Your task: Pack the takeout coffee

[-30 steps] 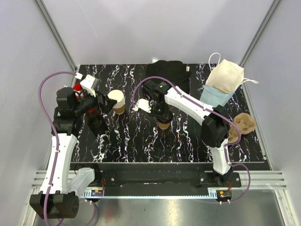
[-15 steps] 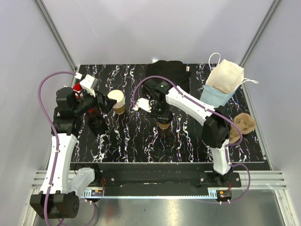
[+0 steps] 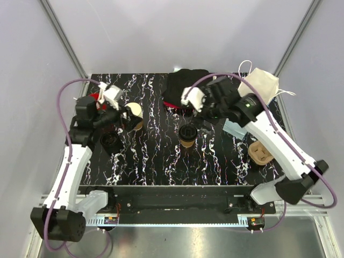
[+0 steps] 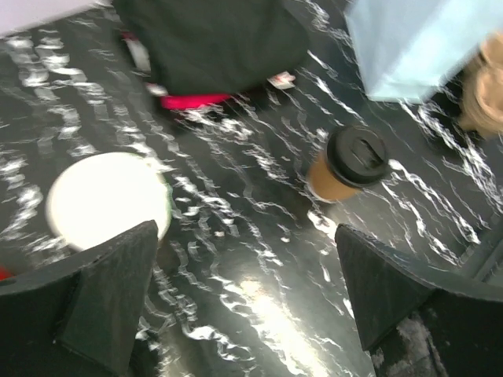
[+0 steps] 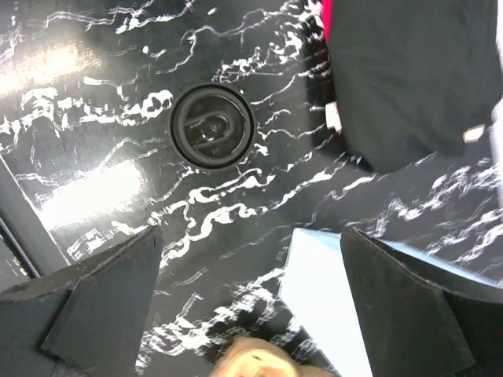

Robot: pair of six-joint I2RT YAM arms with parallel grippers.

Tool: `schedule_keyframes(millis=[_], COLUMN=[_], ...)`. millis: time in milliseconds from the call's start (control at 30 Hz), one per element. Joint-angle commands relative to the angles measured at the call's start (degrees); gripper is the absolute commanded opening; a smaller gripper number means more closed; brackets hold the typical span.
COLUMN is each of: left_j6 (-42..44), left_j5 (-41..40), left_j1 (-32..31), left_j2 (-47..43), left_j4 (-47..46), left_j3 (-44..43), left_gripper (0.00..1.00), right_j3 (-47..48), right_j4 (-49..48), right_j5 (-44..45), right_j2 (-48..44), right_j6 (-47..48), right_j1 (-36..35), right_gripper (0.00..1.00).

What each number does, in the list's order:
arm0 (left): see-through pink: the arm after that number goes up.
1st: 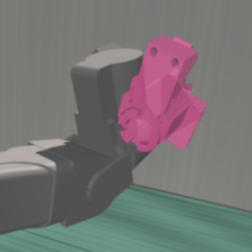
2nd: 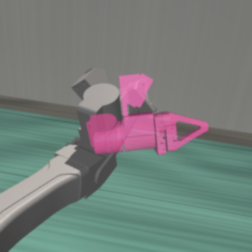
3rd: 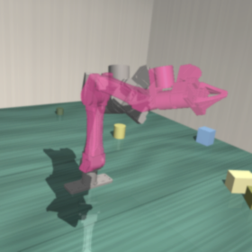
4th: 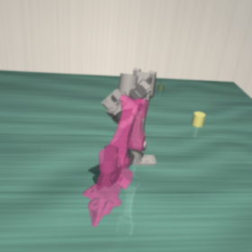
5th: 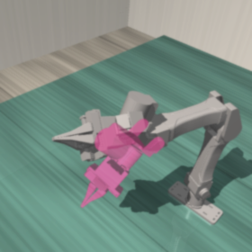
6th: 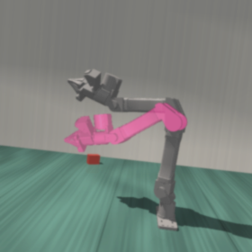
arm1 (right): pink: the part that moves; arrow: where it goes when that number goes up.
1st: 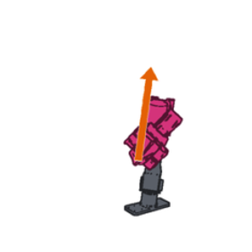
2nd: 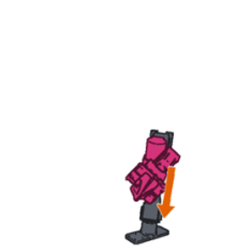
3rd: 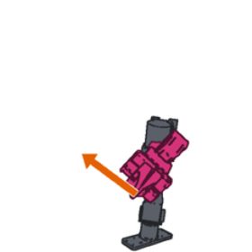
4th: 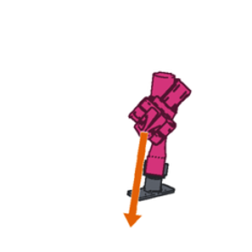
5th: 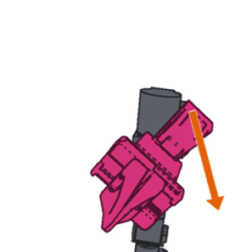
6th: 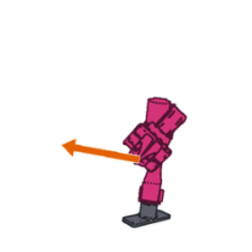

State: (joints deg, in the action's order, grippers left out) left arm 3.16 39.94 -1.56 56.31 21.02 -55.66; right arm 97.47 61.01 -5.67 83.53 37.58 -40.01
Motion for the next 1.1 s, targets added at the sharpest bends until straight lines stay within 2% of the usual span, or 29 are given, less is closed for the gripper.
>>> schedule_keyframes(millis=[0,33,133,333,533,633,1067], left_j6=[3.2,3.7,4.9,3.6,1.1,-0.6,-5.4], left_j5=[-5.7,-7.7,-9.3,-11.4,-7.6,-4.5,1.4], left_j1=[-10.6,-14.6,-19.9,-24.6,-25.0,-25.1,-25.3], left_j2=[2.5,4.5,10.5,22.8,33.0,36.6,47.5], left_j4=[0.8,1.3,3.2,4.3,3.6,2.6,0.3], left_j3=[-3.2,-4.4,-6.5,-13.3,-19.3,-21.2,-26.1], left_gripper=[0.99,0.99,0.99,0.99,0.99,0.99,0.99], right_j3=[-10.4,-12.1,-18.7,-27.1,-28.6,-28.7,-30.6], right_j4=[-9.1,-10.1,-13.6,-22.5,-27.8,-28.5,-30.8], right_j5=[-6.5,-7.6,-10.8,-14.7,-24.1,-27.2,-31.7], right_j2=[-2.8,-3.5,-5.7,-7.8,-5.0,-2.8,-1.7], right_j6=[-6.4,-7.1,-8.7,-14.1,-20.5,-21.4,-22.4], right_j1=[7.8,9.0,11.5,16.4,22.3,22.7,22.5], right_gripper=[1.00,1.00,1.00,0.99,0.89,0.86,0.80])
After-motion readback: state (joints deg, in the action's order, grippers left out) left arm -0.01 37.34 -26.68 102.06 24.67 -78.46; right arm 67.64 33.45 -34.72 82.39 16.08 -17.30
